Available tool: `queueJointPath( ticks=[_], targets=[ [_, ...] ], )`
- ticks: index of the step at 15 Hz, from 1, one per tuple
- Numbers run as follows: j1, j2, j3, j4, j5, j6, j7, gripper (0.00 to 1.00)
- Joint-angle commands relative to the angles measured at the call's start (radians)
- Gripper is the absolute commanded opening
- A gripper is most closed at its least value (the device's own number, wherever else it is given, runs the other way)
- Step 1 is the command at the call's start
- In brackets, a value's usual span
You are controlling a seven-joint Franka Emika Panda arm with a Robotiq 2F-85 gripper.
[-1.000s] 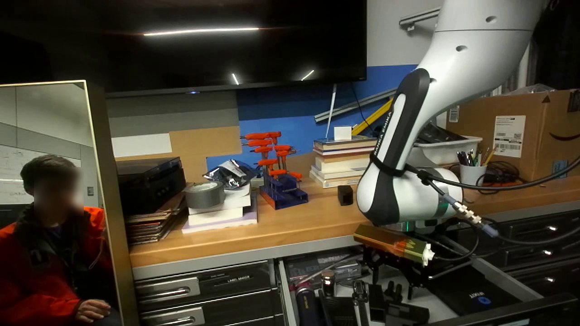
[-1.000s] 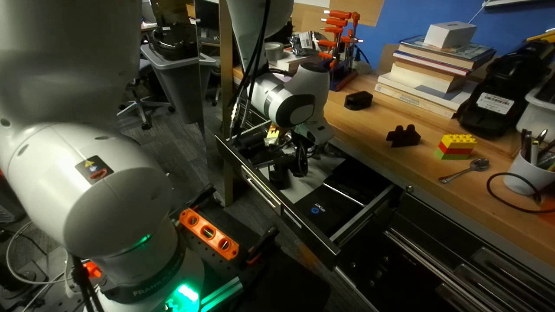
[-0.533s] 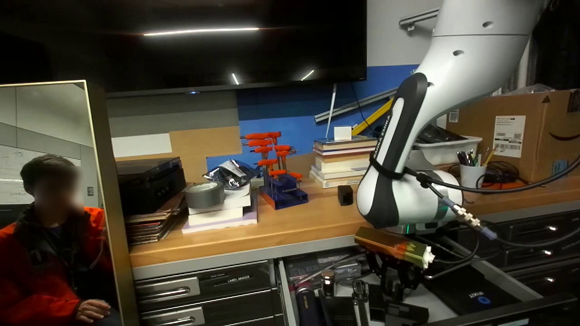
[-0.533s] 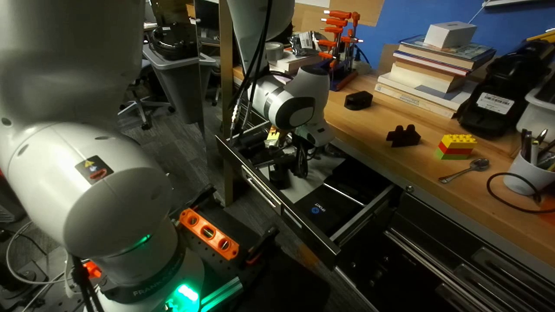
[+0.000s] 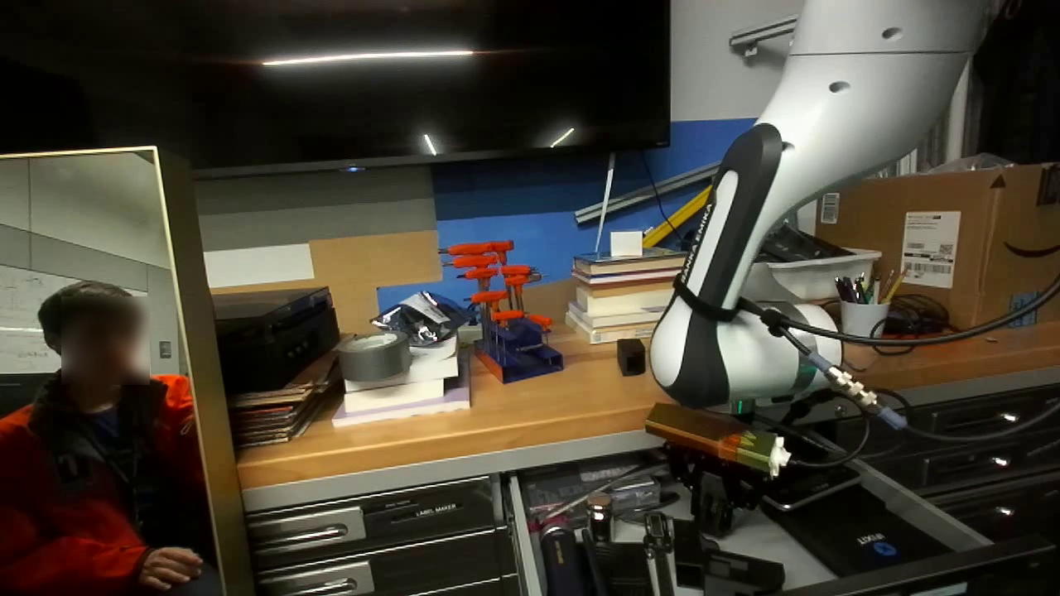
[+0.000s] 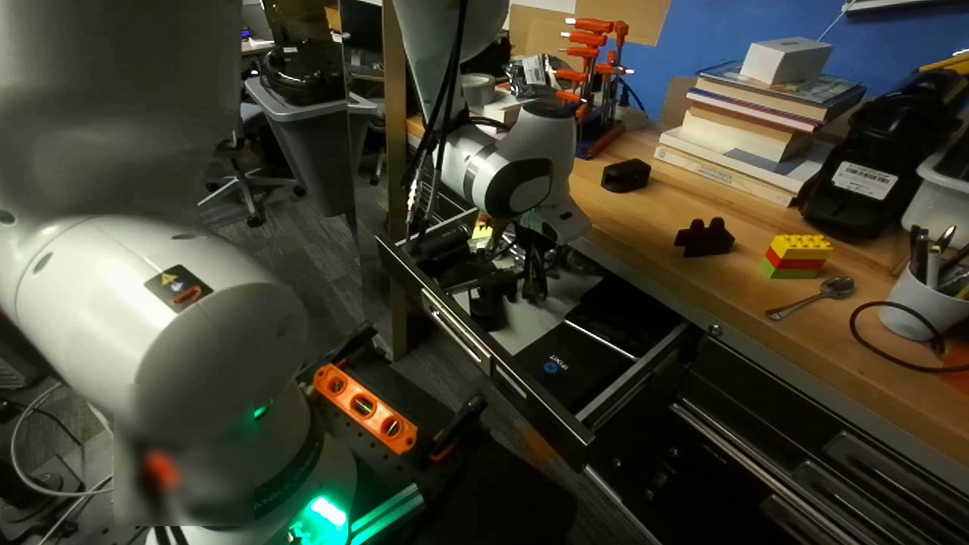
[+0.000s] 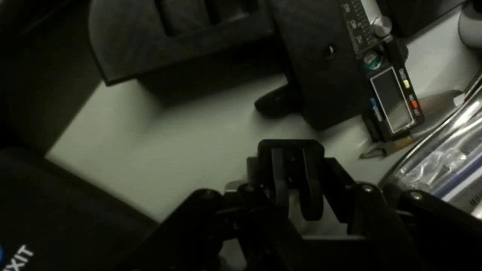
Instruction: Open the top central drawer then remove the three black objects and put them on the table
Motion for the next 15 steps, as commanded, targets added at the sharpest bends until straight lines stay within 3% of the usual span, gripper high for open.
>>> queueJointPath(
  ticks=[1, 5, 8, 10, 12, 15],
  targets=[
    [0.123, -0.100, -0.122, -0.035, -0.107, 0.010, 0.068, 0.22],
    [0.260, -0.189, -0.286, -0.036, -0.336, -0.017, 0.220, 0.22],
    [0.313, -0.261, -0.360, -0.007, -0.573, -0.089, 0.373, 0.22],
    [0.277, -0.327, -0.316, 0.018, -0.708, -0.181, 0.451, 0.22],
    [0.214, -0.385, -0.229, 0.045, -0.787, -0.278, 0.497, 0.22],
    [0.121, -0.411, -0.092, 0.098, -0.777, -0.365, 0.476, 0.22]
  ],
)
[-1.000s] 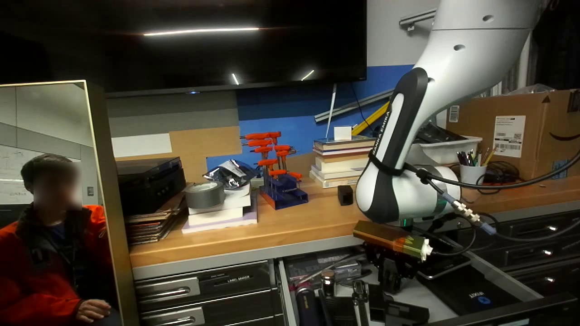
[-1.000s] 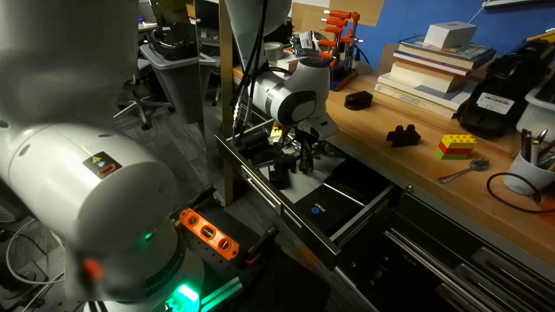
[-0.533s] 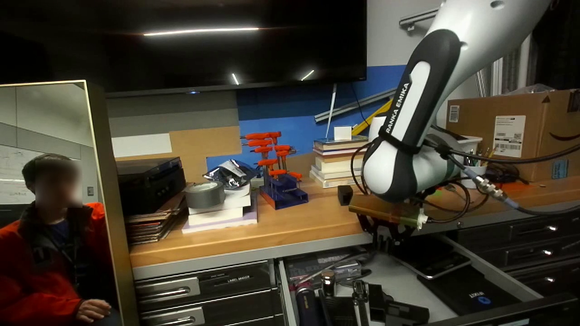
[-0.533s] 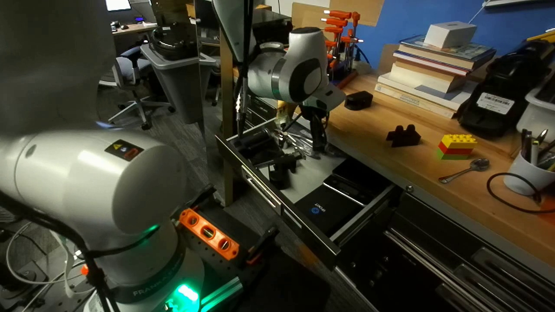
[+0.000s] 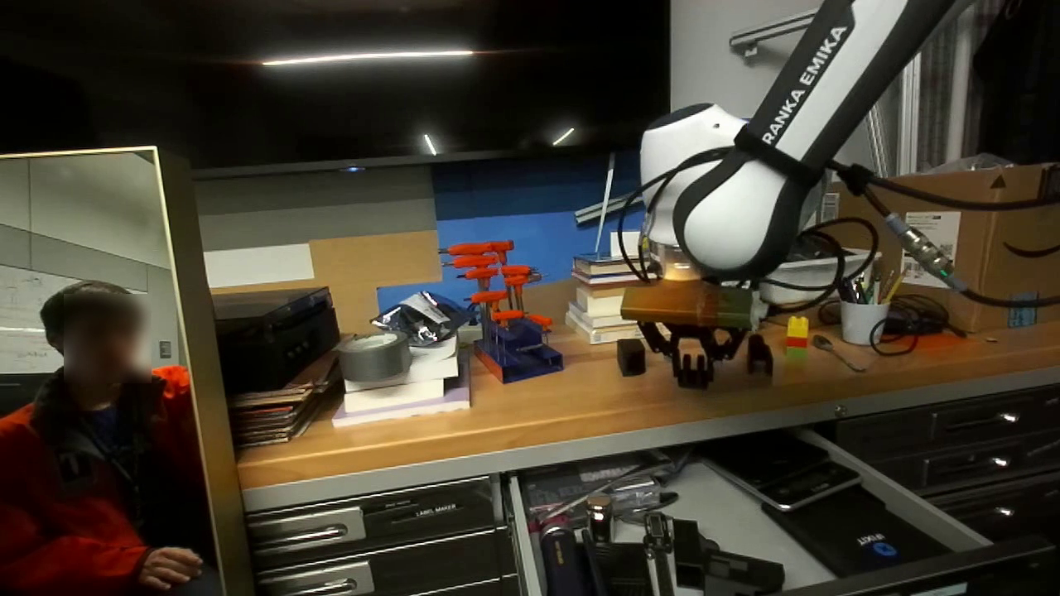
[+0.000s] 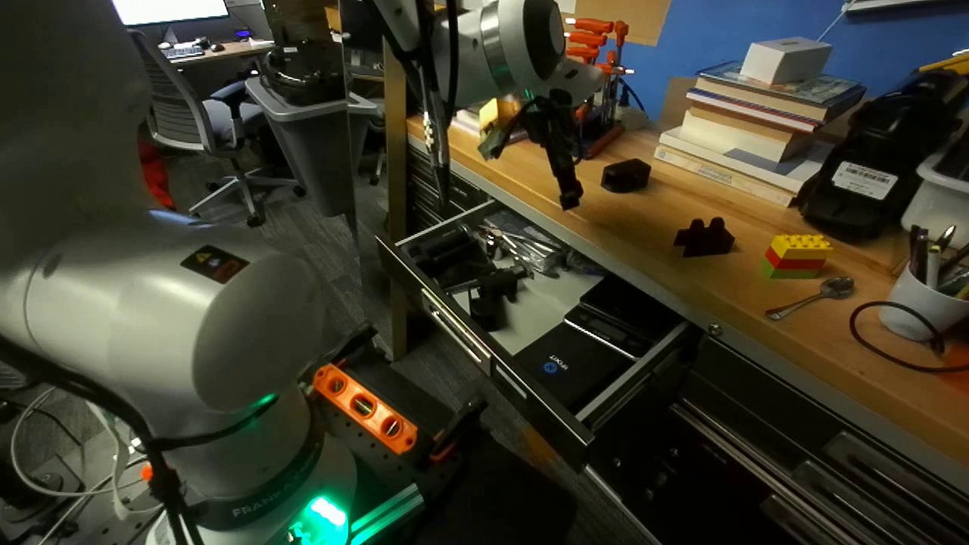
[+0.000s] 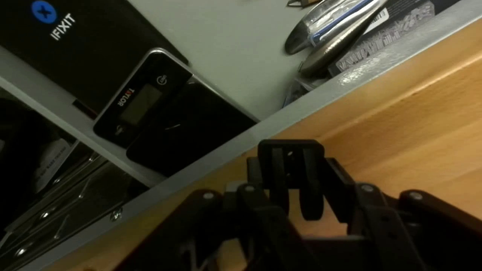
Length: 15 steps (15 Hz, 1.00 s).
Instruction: Open the top central drawer then remove the three black objects and put them on the table
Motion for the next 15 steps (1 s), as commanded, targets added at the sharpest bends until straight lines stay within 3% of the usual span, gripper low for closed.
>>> queueJointPath(
  ticks=[1, 6, 10, 15],
  targets=[
    [-0.115, -0.035, 0.155, 0.068, -0.003, -0.092, -0.010, 0.22],
    [-0.211, 0.081, 0.226, 0.226, 0.021, -0.083, -0.055, 0.22],
    [-0.258, 0.210, 0.208, 0.353, 0.063, -0.078, -0.128, 0.22],
    [-0.317, 0.378, 0.179, 0.500, 0.197, -0.090, -0.279, 0.22]
  ],
)
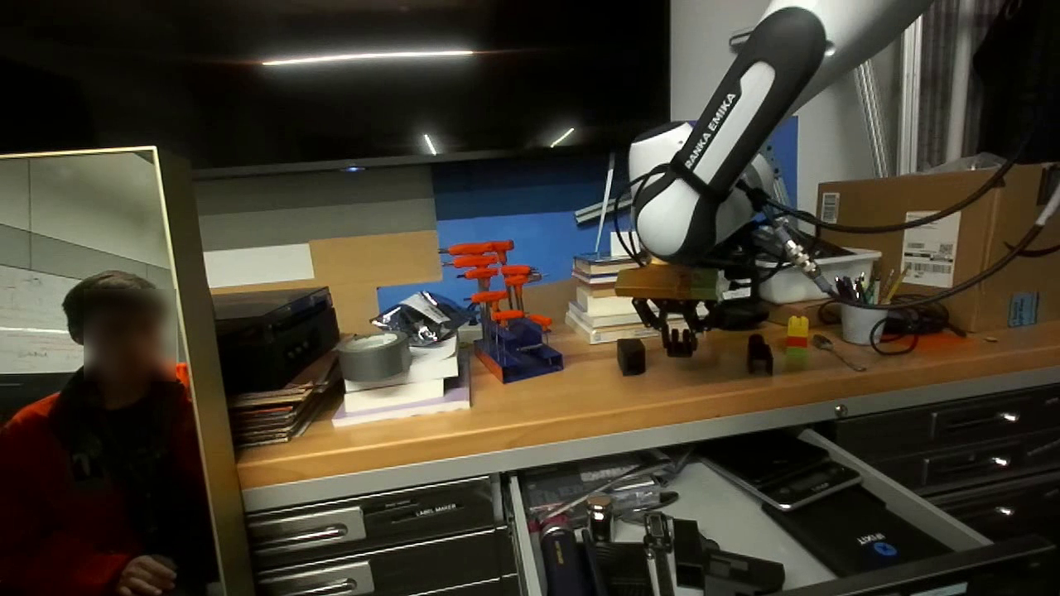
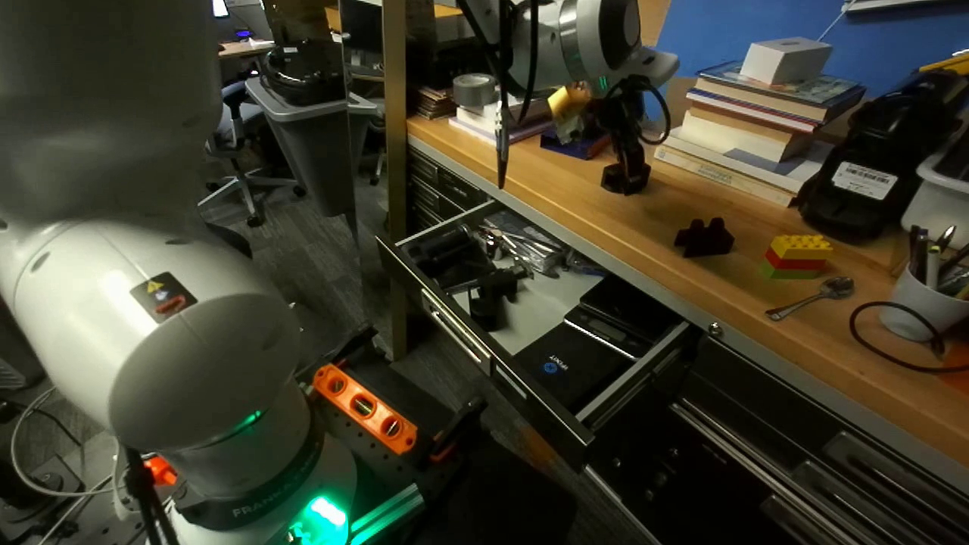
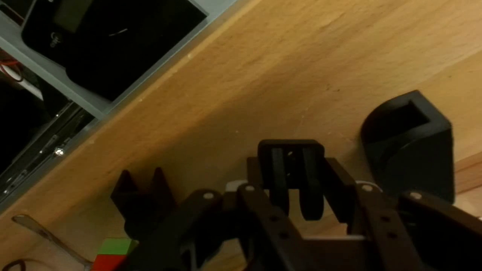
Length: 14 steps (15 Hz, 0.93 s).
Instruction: Open the top central drawer then remove the three black objects and put them on the table
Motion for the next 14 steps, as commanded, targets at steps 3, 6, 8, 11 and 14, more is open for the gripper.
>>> queueJointPath(
  ticks=[3, 6, 8, 11, 14],
  targets=[
    [-0.054, 0.175, -0.023, 0.198, 0.161, -0.029, -0.178, 0.22],
    [-0.066, 0.242, -0.042, 0.281, 0.222, -0.046, -0.235, 0.22],
    [-0.071, 0.267, -0.052, 0.325, 0.253, -0.061, -0.261, 0.22],
    [-0.066, 0.288, -0.070, 0.366, 0.276, -0.086, -0.270, 0.59],
    [-0.050, 0.275, -0.084, 0.366, 0.271, -0.109, -0.258, 0.61]
  ],
)
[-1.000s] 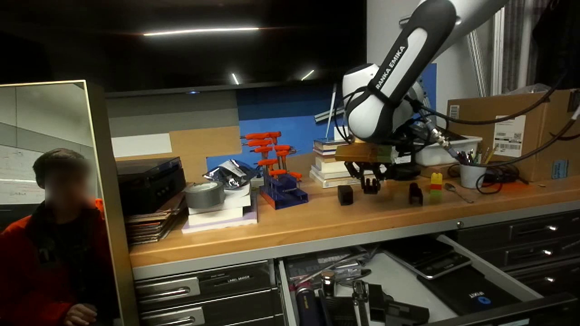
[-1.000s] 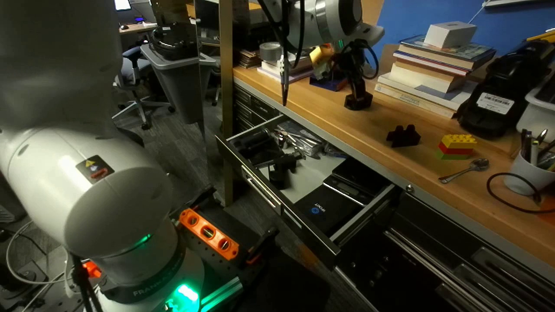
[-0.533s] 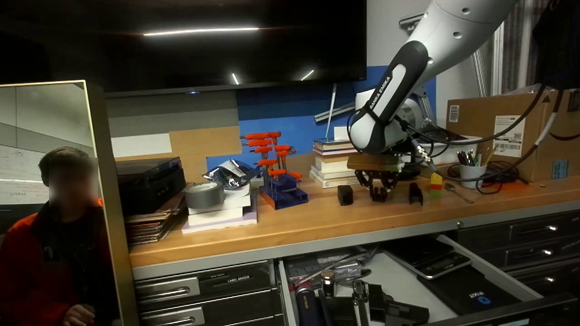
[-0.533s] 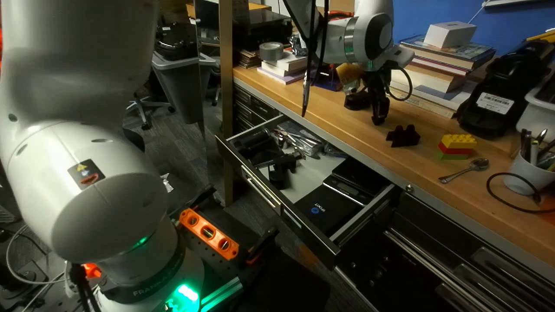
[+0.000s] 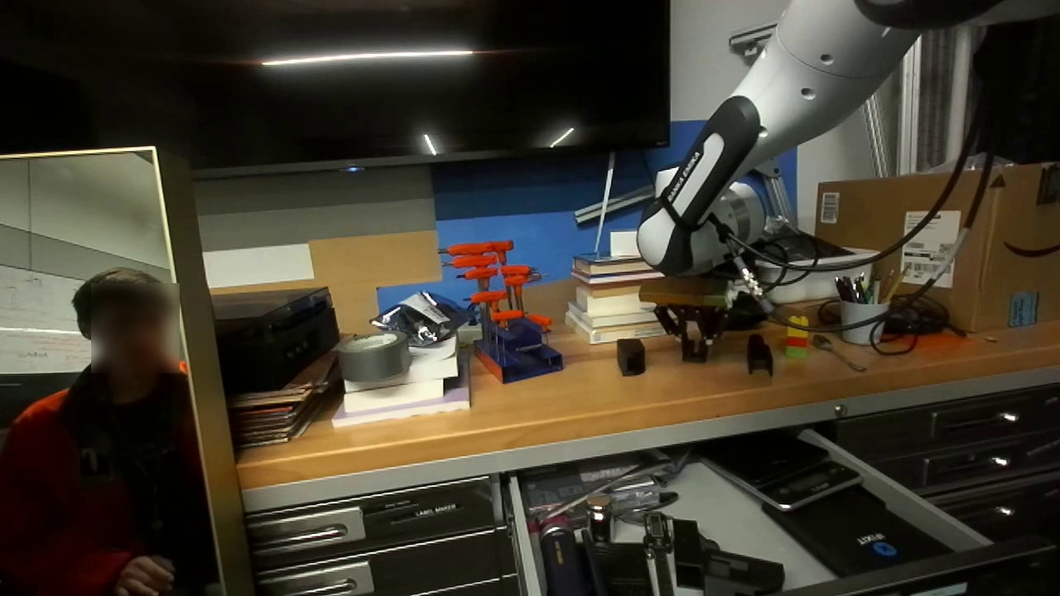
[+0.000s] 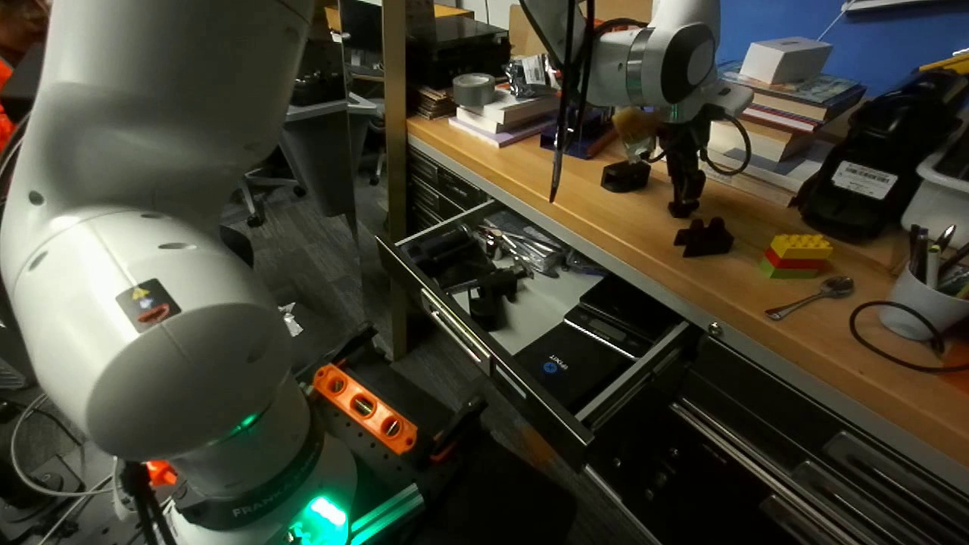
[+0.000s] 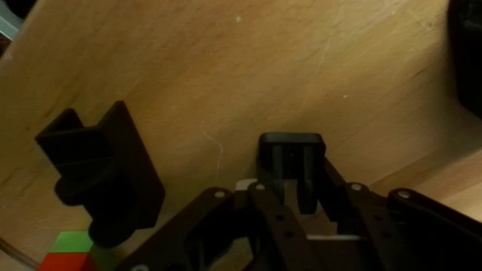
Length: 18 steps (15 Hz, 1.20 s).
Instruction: Open the top central drawer then remove the three black objects and put them on the table
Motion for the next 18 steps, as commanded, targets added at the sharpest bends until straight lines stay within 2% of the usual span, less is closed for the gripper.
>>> queueJointPath(
  ticks=[1, 4, 5, 7, 11, 15, 18],
  targets=[
    [0.028, -0.008, -0.025, 0.031, 0.012, -0.042, -0.010, 0.68],
    [0.068, -0.069, -0.045, -0.024, -0.018, -0.032, 0.013, 0.93],
    [0.082, -0.088, -0.051, -0.038, -0.027, -0.031, 0.018, 0.99],
    [0.118, -0.153, -0.065, -0.083, -0.056, -0.046, 0.031, 1.00],
    [0.167, -0.330, -0.049, -0.204, -0.137, -0.185, 0.017, 1.00],
    [0.155, -0.544, 0.026, -0.370, -0.173, -0.335, -0.049, 1.00],
    [0.123, -0.708, 0.082, -0.504, -0.139, -0.436, -0.174, 1.00]
  ],
)
